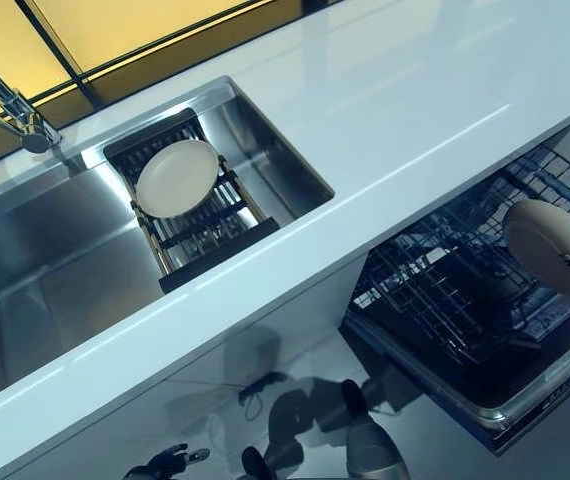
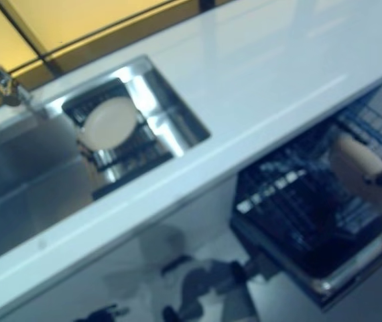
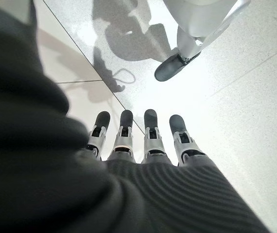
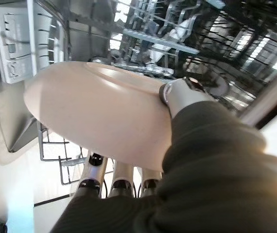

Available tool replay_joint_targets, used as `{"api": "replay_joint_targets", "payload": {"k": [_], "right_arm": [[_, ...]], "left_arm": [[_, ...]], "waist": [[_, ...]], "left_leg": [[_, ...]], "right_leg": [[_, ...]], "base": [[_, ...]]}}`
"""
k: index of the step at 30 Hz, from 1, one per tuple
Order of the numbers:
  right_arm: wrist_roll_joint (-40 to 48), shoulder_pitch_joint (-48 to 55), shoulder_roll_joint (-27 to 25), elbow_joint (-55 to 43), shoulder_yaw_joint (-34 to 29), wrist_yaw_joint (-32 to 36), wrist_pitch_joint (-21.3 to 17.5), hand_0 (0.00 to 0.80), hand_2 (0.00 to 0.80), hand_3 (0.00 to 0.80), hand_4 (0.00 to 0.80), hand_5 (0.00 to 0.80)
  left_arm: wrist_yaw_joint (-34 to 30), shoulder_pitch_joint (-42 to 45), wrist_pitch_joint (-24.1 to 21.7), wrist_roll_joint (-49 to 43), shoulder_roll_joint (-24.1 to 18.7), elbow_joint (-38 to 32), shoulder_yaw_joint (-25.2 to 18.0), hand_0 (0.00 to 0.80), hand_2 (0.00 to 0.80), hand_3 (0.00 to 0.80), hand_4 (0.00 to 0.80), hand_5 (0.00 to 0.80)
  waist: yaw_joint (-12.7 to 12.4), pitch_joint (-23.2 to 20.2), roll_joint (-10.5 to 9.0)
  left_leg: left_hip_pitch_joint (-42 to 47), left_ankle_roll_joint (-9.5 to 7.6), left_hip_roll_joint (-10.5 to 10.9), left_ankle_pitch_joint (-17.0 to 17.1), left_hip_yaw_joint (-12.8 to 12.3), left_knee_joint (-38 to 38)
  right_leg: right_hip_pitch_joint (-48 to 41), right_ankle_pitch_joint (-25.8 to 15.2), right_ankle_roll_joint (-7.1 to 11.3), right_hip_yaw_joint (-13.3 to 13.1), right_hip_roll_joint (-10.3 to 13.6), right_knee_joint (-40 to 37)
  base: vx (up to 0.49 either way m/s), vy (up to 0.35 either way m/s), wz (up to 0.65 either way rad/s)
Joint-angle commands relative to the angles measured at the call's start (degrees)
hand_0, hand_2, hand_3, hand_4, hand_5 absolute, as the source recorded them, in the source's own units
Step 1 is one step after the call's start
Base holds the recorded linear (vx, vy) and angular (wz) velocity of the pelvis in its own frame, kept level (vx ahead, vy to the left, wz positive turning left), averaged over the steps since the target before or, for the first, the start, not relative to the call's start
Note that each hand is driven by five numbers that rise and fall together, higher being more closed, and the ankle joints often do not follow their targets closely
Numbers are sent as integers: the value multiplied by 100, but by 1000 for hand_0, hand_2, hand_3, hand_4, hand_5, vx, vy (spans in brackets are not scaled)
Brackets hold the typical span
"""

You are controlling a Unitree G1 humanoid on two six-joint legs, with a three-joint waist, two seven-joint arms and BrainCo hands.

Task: Take plates into dishwasher

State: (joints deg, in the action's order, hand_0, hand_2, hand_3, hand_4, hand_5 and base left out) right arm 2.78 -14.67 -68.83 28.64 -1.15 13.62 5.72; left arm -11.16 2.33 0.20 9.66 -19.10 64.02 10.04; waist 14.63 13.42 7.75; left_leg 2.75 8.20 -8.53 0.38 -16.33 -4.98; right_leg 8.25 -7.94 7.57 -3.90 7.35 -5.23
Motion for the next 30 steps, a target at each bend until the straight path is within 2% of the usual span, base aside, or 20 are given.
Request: {"api": "replay_joint_targets", "payload": {"k": [1, 12, 23, 30], "right_arm": [[-292, -757, 60, 270, 135, -393, -113, 800, 800, 800, 800, 800], [-859, -843, 27, 502, 305, -868, -58, 800, 800, 800, 800, 800], [-1381, -870, 181, 944, 431, -1639, 26, 800, 800, 800, 800, 800], [-1593, -994, 281, 1269, 587, -1873, 33, 800, 800, 800, 800, 800]], "left_arm": [[58, -210, -89, -61, -308, 182, 123, 0, 0, 0, 0, 0], [52, -337, -58, 10, -234, 51, 321, 0, 0, 0, 0, 0], [97, -452, -94, 25, -207, 24, 469, 0, 0, 0, 0, 0], [111, -487, -134, 37, -177, 13, 586, 0, 0, 0, 0, 0]], "waist": [[-139, -13, -427], [-152, 190, -198], [-220, 322, -32], [-284, 347, 24]], "left_leg": [[506, -21, -123, -237, 216, -2], [335, -5, -59, -173, 337, -2], [238, 5, -39, -114, 423, -2], [216, -5, -18, -110, 471, -2]], "right_leg": [[166, -158, 347, 82, 344, 44], [333, -158, 331, 98, 414, 105], [398, -179, 329, 167, 503, 126], [400, -183, 333, 194, 548, 122]], "base": [[-37, -12, 8], [-26, -7, 2], [-22, -11, 4], [-22, -6, 5]]}}
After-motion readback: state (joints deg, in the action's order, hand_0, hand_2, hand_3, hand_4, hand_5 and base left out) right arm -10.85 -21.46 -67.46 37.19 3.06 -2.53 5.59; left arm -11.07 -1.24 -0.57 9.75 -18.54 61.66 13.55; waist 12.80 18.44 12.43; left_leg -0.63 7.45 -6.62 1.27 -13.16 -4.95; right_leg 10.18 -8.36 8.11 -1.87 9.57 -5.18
